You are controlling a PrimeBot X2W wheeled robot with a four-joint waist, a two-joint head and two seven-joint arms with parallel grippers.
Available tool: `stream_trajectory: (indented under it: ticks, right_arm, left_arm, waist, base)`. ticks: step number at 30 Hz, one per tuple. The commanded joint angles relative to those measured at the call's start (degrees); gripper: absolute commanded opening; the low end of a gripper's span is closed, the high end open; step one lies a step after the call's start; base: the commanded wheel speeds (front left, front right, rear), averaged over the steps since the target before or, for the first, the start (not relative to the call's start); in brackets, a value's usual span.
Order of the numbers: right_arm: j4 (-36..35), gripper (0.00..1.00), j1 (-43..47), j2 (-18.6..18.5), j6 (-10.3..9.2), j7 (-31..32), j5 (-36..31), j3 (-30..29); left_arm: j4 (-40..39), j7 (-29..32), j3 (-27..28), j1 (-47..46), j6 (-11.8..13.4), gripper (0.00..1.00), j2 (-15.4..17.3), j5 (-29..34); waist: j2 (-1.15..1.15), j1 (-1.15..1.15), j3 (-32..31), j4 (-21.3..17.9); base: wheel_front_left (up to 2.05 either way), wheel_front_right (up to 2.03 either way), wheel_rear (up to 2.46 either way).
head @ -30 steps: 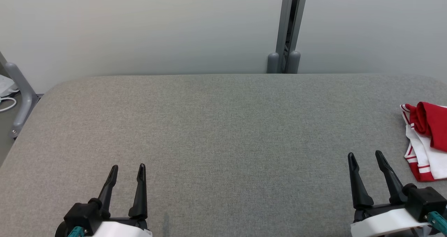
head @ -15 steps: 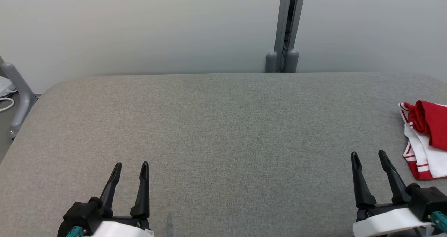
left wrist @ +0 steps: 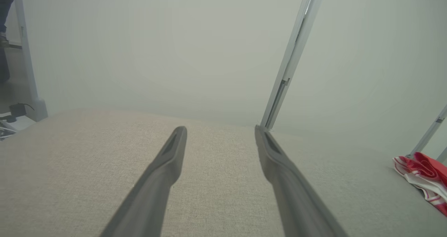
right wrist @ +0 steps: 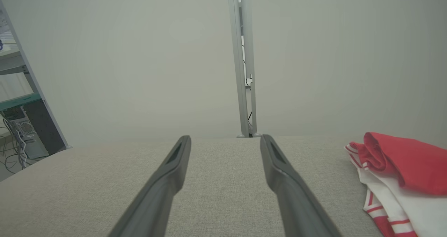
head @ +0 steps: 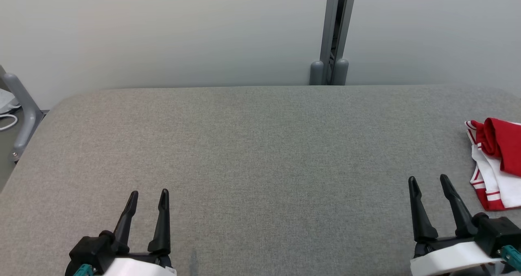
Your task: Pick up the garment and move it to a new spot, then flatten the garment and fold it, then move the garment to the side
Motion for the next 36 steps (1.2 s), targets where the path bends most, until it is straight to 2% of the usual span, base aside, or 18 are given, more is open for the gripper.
stream_trajectory:
  ticks: [1, 3, 21, 36]
  right_arm:
    - [0.16, 0.00, 0.07, 0.02, 0.00, 0.01, 0.01, -0.01]
    - [1.01, 0.00, 0.53, 0.28, 0.00, 0.14, 0.35, 0.03]
    - [1.31, 0.00, -0.67, -0.01, -0.01, 4.03, 19.58, -0.55]
    - [1.53, 0.00, -1.41, -0.20, -0.01, 6.51, 31.86, -0.94]
  left_arm:
    - [0.11, -0.02, 0.01, 0.02, 0.04, 0.00, 0.00, 0.07]
    - [0.94, 0.16, 0.00, 0.37, 0.03, 0.00, -0.08, -0.24]
    - [1.44, 6.23, 3.60, -1.74, -0.94, 0.00, -0.02, -17.26]
    - [1.74, 10.12, 5.90, -3.03, -1.56, 0.00, 0.03, -28.20]
  waist:
    - [0.00, 0.00, 0.01, 0.02]
    - [0.00, 0.00, 0.00, 0.00]
    - [0.00, 0.00, 0.24, -0.71]
    - [0.00, 0.00, 0.43, -1.26]
  base:
    - [0.00, 0.00, 0.00]
    - [0.00, 0.00, 0.00]
    - [0.00, 0.00, 0.00]
    - [0.00, 0.00, 0.00]
